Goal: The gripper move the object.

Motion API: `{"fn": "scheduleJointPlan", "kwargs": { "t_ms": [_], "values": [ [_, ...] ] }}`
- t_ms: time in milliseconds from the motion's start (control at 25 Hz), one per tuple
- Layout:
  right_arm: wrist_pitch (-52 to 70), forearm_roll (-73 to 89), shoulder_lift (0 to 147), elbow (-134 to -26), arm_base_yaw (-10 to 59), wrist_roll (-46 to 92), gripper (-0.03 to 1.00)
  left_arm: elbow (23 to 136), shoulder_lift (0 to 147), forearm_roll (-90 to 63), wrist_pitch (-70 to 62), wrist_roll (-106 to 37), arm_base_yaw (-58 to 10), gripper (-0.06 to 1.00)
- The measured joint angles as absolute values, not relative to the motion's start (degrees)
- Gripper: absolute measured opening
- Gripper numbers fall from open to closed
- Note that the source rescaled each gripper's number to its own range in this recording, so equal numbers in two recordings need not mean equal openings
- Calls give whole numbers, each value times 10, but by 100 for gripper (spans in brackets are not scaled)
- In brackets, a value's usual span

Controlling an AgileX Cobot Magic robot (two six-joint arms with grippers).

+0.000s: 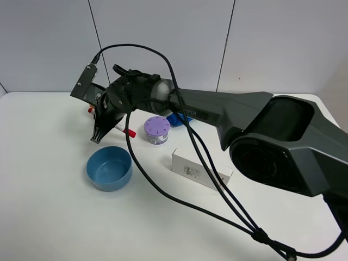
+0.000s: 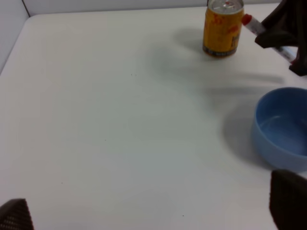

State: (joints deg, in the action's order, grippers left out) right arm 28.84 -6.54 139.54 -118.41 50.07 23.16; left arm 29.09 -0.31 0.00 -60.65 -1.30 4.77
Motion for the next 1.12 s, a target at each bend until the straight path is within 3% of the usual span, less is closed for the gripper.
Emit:
{"fn": "scheduleJointPlan", "kwargs": {
  "t_ms": [840, 960, 1080, 1120],
  "values": [
    [287, -46, 1415, -1184, 501, 219, 1, 291, -3, 0, -607, -13, 48, 100],
    [288, -40, 1415, -1184, 501, 218, 19, 291, -3, 0, -607, -13, 48, 100],
    [287, -24, 1415, -1184, 501, 218, 58, 291, -3, 0, -607, -13, 48, 100],
    [287, -16, 1415, -1184, 501, 218, 67, 291, -3, 0, -607, -13, 48, 100]
  ]
}}
